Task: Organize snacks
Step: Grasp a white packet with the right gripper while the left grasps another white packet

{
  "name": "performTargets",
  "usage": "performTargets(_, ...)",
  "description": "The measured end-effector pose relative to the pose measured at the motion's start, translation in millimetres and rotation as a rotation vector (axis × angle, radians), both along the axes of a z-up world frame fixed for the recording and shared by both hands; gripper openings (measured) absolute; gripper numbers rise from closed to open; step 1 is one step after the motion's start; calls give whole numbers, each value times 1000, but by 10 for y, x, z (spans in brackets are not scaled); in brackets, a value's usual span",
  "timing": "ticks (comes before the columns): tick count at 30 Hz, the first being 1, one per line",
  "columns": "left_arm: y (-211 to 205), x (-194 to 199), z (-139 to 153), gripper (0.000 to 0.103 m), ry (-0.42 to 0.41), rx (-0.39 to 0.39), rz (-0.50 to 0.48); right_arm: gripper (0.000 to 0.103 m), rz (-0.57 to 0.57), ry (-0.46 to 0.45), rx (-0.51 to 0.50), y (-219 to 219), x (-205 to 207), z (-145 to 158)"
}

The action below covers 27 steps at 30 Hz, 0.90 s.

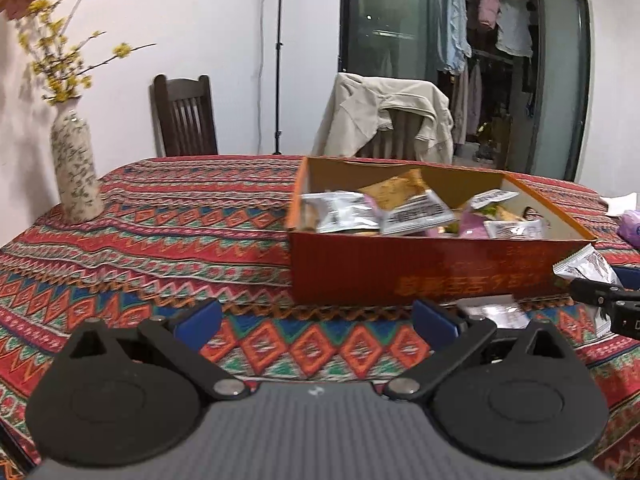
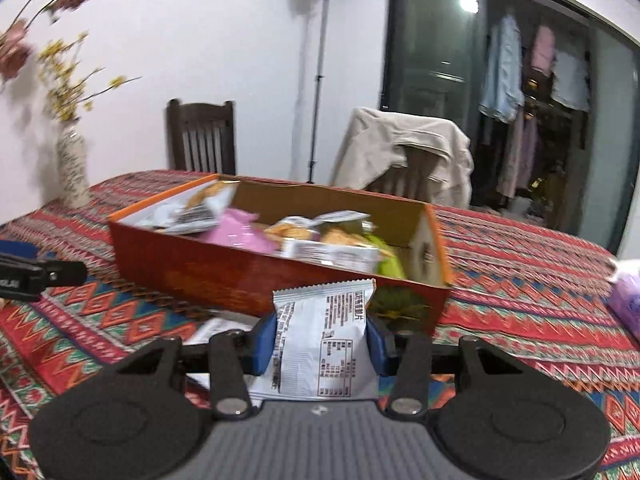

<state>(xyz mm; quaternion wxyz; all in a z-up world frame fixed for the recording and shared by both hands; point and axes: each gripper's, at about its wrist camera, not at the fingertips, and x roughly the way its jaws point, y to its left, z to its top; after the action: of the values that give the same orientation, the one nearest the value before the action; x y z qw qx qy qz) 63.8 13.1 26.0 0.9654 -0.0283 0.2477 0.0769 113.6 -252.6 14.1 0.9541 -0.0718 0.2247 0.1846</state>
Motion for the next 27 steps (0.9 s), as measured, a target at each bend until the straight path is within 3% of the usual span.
performTargets(11,-609,394,-47,103,90,-40,-60,46,-36,24,130,-377,147,-109)
performTargets(19,-971,600,-172,103,141,-36,-92,46,-60,36,164,-447,150,-143)
performTargets(27,-1181,783,-311,103,202,-10,-66,46,-70,28,178,-467,129,-143)
